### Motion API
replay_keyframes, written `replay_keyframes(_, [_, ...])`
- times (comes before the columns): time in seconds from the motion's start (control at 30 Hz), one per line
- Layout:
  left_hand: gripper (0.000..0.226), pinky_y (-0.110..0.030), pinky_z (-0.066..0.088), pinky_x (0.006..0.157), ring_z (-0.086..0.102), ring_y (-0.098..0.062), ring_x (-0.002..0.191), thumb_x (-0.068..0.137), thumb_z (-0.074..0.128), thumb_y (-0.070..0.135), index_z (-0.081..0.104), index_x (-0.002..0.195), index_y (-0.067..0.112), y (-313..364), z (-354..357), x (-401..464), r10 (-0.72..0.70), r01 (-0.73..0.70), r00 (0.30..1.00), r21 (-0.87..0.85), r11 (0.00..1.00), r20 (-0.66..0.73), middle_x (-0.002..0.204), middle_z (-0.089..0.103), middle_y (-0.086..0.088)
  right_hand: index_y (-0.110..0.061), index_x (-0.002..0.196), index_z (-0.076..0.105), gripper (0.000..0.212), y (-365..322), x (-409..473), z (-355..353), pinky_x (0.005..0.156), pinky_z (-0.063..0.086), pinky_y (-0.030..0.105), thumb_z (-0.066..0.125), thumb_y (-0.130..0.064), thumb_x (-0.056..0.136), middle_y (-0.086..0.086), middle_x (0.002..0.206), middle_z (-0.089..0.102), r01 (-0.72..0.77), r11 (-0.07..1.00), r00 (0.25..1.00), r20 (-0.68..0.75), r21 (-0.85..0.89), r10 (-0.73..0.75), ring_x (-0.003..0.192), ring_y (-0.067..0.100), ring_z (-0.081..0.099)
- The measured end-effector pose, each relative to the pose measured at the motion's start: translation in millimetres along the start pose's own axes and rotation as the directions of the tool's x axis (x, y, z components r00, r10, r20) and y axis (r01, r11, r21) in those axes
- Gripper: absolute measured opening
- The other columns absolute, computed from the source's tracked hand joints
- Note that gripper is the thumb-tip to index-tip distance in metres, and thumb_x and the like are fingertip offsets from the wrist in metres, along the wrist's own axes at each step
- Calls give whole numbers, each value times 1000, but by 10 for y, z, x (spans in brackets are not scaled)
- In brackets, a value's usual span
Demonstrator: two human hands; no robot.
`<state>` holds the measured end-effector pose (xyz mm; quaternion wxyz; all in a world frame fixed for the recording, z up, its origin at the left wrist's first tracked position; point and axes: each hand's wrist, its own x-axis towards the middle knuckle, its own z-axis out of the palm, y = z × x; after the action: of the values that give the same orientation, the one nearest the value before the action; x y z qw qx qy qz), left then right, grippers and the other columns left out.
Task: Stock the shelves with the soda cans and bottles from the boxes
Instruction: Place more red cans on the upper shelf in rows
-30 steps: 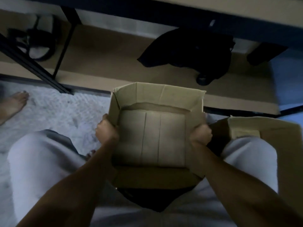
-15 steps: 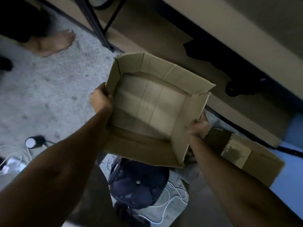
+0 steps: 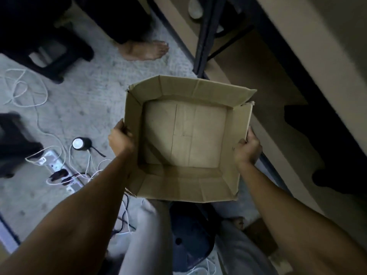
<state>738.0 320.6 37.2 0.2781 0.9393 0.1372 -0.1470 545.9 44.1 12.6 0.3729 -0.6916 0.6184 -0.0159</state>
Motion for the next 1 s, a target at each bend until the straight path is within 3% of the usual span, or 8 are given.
replay_keyframes(0.07, [46,-36,45,74,64,-33,93,84,43,1,67,119,19,-143,-37,147,-48,51,997,40,998,-68,100,71,-15,-25,138,55,52,-238,142,182,96,52,40,48,-2,92,6,125,66,120,991,991,69,-52,-116,110,27,62])
replay_keyframes(0.23, [41,-30,35,69,61,-31,89,83,42,-3,65,114,11,-465,-27,342,-214,223,972,86,971,-98,90,64,-12,-19,143,49,57,-735,418,699,104,49,39,49,4,91,5,138,58,208,978,963,177,-14,-202,122,26,57])
replay_keyframes(0.4, [46,-41,45,91,59,-38,111,83,49,-3,55,127,10,-680,134,537,-384,386,922,68,920,-47,118,65,-21,-26,145,47,61,-1110,730,1193,98,43,21,47,4,91,6,135,59,264,961,921,319,-87,-224,116,24,59])
replay_keyframes(0.47, [46,-41,44,95,57,-39,114,85,53,-2,51,129,8,-686,175,613,-429,429,903,50,902,-15,122,62,-22,-28,147,43,64,-1219,823,1360,100,43,22,45,5,92,6,135,58,280,956,899,374,-90,-228,118,24,58])
replay_keyframes(0.6, [46,-39,45,98,58,-37,116,84,59,-2,47,129,1,-664,247,774,-438,440,896,-14,898,74,126,60,-21,-28,151,35,72,-1416,908,1585,91,42,17,48,7,90,4,139,55,304,944,864,453,-124,-219,120,22,57])
replay_keyframes(0.7, [56,-42,46,99,56,-39,118,84,60,2,40,137,0,-617,282,893,-444,447,887,5,894,128,129,56,-23,-31,154,28,79,-1528,908,1674,83,46,21,53,3,87,7,141,54,341,922,837,506,-184,-208,119,26,58])
replay_keyframes(0.87, [66,-43,39,103,45,-41,128,90,60,11,27,145,-4,-457,223,1028,-481,460,853,144,876,202,138,46,-28,-18,154,28,73,-1724,788,1621,107,43,33,56,-6,88,6,149,43,374,877,830,531,-302,-171,131,29,47])
replay_keyframes(1.0, [56,-42,40,103,45,-42,127,90,58,16,37,138,-6,-374,175,946,-469,428,851,207,880,235,138,46,-28,-10,148,38,60,-1733,659,1371,104,45,35,56,-9,90,12,143,50,355,879,824,551,-318,-133,128,32,50])
